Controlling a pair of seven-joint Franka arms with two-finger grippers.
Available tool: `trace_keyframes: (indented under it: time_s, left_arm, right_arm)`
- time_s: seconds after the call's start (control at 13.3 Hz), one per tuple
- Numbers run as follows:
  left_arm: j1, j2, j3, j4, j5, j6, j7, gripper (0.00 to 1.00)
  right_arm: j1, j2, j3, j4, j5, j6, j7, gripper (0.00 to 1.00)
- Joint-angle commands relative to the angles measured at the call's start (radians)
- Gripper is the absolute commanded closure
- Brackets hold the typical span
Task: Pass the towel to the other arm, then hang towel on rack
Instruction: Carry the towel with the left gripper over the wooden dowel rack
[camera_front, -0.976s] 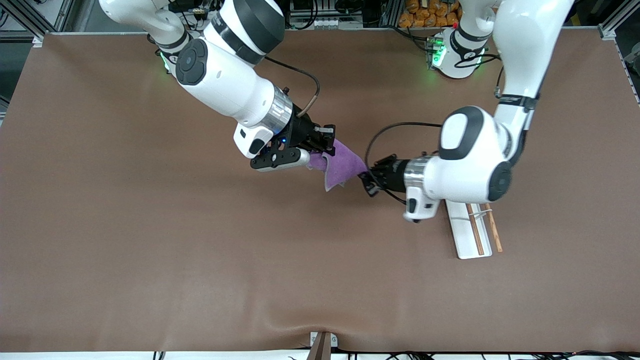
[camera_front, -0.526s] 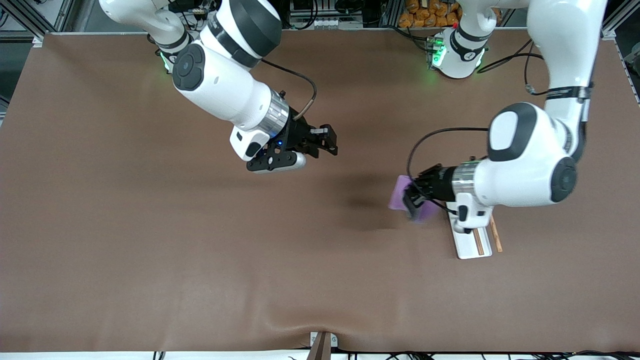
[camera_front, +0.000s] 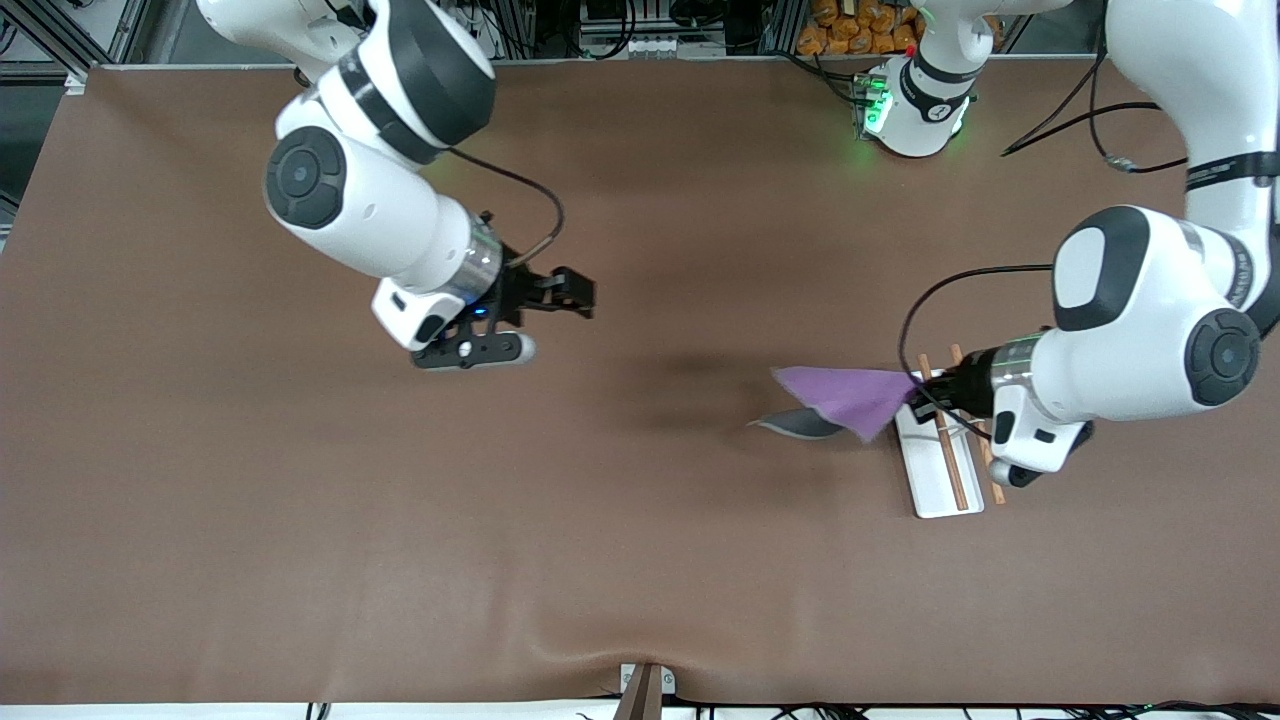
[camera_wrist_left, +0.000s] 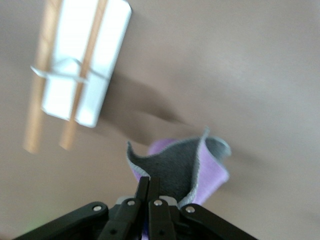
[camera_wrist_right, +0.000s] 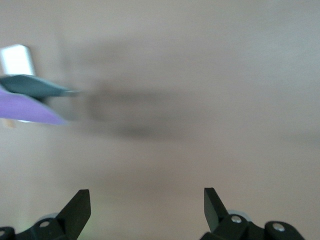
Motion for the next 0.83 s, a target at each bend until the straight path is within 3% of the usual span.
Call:
trace_keyframes:
  time_s: [0.0, 0.3, 0.75]
  left_arm:
    - [0.022, -0.022, -0.002, -0.003, 0.103, -0.025, 0.143, 1.0]
    - [0.086, -0.013, -0.002, -0.003, 0.126, -0.022, 0.269, 1.0]
    - [0.147, 0.025, -0.003, -0.006, 0.125, -0.007, 0.352, 1.0]
  right_arm:
    - [-0.113, -0.042, 0.012, -0.052, -0.044, -0.048, -0.205, 0.0]
    - [-0.314, -0.177, 0.011, -0.199, -0.061, -0.104, -0.412, 0.0]
    - [-0.454, -0.361, 0.011, -0.23, -0.314, -0.271, -0.414, 0.0]
